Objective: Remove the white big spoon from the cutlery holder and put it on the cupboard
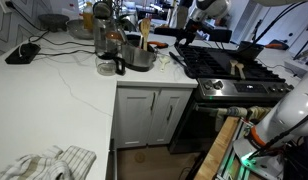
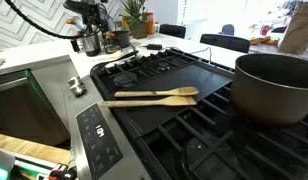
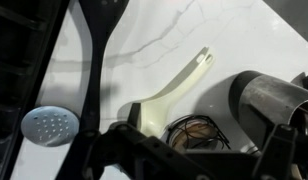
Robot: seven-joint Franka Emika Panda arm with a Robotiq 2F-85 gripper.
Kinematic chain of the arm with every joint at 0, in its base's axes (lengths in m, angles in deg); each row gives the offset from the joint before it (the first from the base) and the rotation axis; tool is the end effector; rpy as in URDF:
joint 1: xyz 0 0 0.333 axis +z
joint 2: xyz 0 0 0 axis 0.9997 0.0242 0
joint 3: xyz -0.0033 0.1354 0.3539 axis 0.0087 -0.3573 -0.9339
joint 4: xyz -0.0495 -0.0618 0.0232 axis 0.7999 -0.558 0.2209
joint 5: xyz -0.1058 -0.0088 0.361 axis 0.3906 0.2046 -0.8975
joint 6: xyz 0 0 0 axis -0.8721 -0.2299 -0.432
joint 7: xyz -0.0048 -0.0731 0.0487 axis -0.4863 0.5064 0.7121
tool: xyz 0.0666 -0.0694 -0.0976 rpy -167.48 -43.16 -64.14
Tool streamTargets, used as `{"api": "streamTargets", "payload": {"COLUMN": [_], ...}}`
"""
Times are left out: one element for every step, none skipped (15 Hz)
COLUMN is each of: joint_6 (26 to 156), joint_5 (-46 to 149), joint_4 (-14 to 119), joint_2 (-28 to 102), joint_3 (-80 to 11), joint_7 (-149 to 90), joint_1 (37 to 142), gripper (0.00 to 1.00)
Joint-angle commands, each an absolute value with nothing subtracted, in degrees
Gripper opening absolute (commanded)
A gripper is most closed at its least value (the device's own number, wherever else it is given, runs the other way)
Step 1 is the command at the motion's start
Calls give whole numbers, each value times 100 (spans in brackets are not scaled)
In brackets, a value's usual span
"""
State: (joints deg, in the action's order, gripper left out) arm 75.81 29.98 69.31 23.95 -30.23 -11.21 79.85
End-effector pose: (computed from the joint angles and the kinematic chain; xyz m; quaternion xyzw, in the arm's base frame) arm 0.5622 -0.1420 0.5242 -0.9836 0.0942 -0.0972 0.1189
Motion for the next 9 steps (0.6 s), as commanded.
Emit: {"api": "streamTargets", "payload": {"joint_6": [7785, 7778, 7745, 7690, 7628, 7549, 7494, 7412, 7329], "joint_5": [3786, 3992, 4173, 4359, 4522, 4678, 4821, 4948, 5047], "joint_4": [7479, 7548, 7614, 7680, 7733, 7777, 7819, 7848, 7873], "joint_2": [1669, 1527, 1388, 1256, 1138, 1035, 946, 864, 793], "joint_3": [-3107, -3139, -3179, -3224, -3272, -3326, -3379, -3434, -3483], "joint_7": [-1718, -1926, -2173, -2471, -2762, -3074, -3345, -3640, -3859], "joint_1": [8116, 8138, 8154, 8168, 8176, 8179, 8178, 8174, 8170], "gripper": [100, 100, 100, 100, 100, 100, 100, 100, 100]}}
